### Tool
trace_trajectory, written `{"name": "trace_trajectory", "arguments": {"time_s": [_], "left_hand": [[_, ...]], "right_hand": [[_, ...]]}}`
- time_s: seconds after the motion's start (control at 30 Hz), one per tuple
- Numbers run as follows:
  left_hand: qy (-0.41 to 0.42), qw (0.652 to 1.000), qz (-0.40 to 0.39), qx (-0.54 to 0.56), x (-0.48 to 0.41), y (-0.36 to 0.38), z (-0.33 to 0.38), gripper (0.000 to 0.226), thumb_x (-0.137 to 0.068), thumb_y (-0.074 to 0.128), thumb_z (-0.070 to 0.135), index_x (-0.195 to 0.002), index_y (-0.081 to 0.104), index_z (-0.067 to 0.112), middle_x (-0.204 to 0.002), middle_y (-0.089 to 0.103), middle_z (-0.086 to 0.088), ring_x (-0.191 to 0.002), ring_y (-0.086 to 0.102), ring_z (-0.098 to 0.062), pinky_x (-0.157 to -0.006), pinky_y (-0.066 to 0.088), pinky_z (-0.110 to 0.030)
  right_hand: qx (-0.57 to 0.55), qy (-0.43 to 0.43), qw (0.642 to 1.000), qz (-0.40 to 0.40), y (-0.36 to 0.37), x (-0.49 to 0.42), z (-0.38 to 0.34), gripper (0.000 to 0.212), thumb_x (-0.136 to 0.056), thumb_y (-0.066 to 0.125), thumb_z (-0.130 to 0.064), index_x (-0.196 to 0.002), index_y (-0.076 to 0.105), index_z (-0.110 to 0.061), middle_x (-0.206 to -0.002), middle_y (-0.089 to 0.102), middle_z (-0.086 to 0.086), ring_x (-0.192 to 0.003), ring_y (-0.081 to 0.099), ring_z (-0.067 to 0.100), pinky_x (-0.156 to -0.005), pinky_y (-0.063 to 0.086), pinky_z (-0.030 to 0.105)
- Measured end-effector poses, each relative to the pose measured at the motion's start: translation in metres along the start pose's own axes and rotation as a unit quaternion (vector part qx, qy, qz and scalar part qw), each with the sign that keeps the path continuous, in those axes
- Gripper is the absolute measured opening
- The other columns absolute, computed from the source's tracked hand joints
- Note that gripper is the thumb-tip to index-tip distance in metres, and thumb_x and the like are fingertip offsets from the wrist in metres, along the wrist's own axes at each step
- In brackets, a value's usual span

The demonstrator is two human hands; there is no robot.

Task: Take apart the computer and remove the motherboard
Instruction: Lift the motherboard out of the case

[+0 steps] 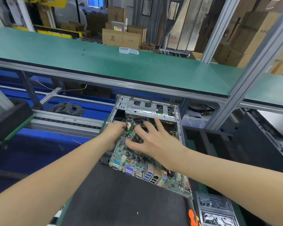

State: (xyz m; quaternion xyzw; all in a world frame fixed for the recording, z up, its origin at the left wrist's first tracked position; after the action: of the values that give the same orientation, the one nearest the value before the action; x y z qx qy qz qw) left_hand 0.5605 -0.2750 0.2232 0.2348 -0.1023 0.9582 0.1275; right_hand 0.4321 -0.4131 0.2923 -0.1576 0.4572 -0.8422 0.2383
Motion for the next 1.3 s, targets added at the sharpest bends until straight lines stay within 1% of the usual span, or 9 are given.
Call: {"name": "trace_trajectory", "arguments": {"time_s": [0.1,0.2,0.43,0.63,0.77,0.97,1.07,1.17,1.3], "left_hand": [[-0.04,0.998,-0.037,0.006,0.032,0.003,-0.01,0.021,-0.108,0.046,0.033,-0.096,0.056,0.02,-0.07,0.058,0.006,-0.034,0.052,0.002,-0.028,0.034,-0.013],[-0.038,0.999,-0.021,0.017,0.054,0.006,-0.025,0.022,-0.109,0.046,0.037,-0.097,0.056,0.021,-0.061,0.063,0.006,-0.029,0.051,0.003,-0.023,0.032,-0.014],[-0.059,0.987,0.054,0.143,0.098,0.004,-0.063,0.033,-0.108,0.048,0.043,-0.125,0.057,0.016,-0.092,0.062,0.002,-0.056,0.072,-0.019,-0.033,0.045,-0.022],[-0.061,0.985,0.068,0.144,0.124,-0.012,-0.113,0.043,-0.106,0.049,0.046,-0.124,0.067,0.011,-0.128,0.069,-0.018,-0.105,0.068,-0.029,-0.082,0.056,-0.037],[-0.07,0.981,0.102,0.15,0.138,-0.015,-0.144,0.032,-0.104,0.052,0.044,-0.087,0.066,0.021,-0.085,0.068,-0.002,-0.07,0.061,-0.014,-0.043,0.045,-0.021],[-0.105,0.978,0.064,0.168,0.118,-0.023,-0.183,0.049,-0.101,0.053,0.052,-0.128,0.067,0.014,-0.131,0.068,-0.01,-0.111,0.067,-0.029,-0.087,0.054,-0.038],[-0.113,0.982,0.055,0.142,0.098,-0.021,-0.192,0.061,-0.099,0.051,0.058,-0.146,0.055,0.019,-0.152,0.051,-0.009,-0.139,0.047,-0.031,-0.117,0.035,-0.051],[-0.078,0.985,0.051,0.143,0.081,-0.018,-0.195,0.05,-0.107,0.045,0.045,-0.147,0.053,0.015,-0.151,0.052,-0.008,-0.14,0.046,-0.03,-0.115,0.035,-0.047],[0.006,0.993,0.053,0.105,0.065,-0.034,-0.197,0.032,-0.099,0.054,-0.002,-0.127,0.062,0.013,-0.121,0.068,-0.016,-0.106,0.069,-0.03,-0.087,0.057,-0.036]], "right_hand": [[-0.001,-0.014,1.0,0.008,-0.005,0.012,-0.012,0.119,-0.053,0.088,-0.004,-0.151,0.025,-0.03,-0.144,0.026,0.026,-0.128,0.04,0.054,-0.108,0.033,0.075],[-0.004,-0.025,0.999,0.02,-0.008,0.026,-0.026,0.116,-0.055,0.087,-0.003,-0.151,0.028,-0.029,-0.146,0.028,0.027,-0.13,0.04,0.056,-0.106,0.035,0.075],[-0.056,-0.063,0.994,0.067,-0.014,0.054,-0.054,0.108,-0.072,0.06,0.012,-0.156,0.019,-0.04,-0.157,0.016,0.023,-0.14,0.028,0.058,-0.104,0.042,0.069],[-0.341,-0.023,0.94,-0.009,-0.018,0.067,-0.069,0.115,-0.07,0.071,-0.019,-0.158,0.003,-0.051,-0.167,0.009,0.01,-0.149,0.023,0.045,-0.113,0.038,0.057],[-0.45,-0.011,0.892,-0.045,-0.01,0.065,-0.082,0.087,-0.082,0.071,-0.051,-0.152,0.018,-0.056,-0.131,0.041,0.005,-0.12,0.045,0.029,-0.096,0.05,0.051],[-0.449,0.024,0.893,-0.029,0.015,0.056,-0.114,0.089,-0.079,0.077,-0.063,-0.155,0.03,-0.053,-0.109,0.041,0.0,-0.1,0.046,0.024,-0.087,0.051,0.044],[-0.467,0.053,0.882,-0.04,0.037,0.05,-0.119,0.088,-0.08,0.081,-0.053,-0.154,0.034,-0.053,-0.113,0.037,-0.001,-0.1,0.044,0.022,-0.085,0.052,0.041],[-0.466,0.08,0.879,-0.06,0.061,0.042,-0.123,0.087,-0.08,0.081,-0.051,-0.154,0.035,-0.051,-0.115,0.037,-0.002,-0.1,0.042,0.021,-0.08,0.048,0.037],[-0.466,0.097,0.876,-0.081,0.088,0.035,-0.132,0.088,-0.081,0.081,-0.049,-0.157,0.036,-0.045,-0.112,0.037,0.0,-0.099,0.038,0.02,-0.078,0.04,0.033]]}}
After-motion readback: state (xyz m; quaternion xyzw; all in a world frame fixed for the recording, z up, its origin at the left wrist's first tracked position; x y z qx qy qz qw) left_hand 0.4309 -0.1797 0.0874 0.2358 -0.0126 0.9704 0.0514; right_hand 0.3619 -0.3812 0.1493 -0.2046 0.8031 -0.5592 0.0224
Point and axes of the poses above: each hand's wrist, its own x-axis away from the middle knuckle, its own y-axis out of the palm, z = x × y, the point moved 2 cm from there along -x, towards the middle knuckle
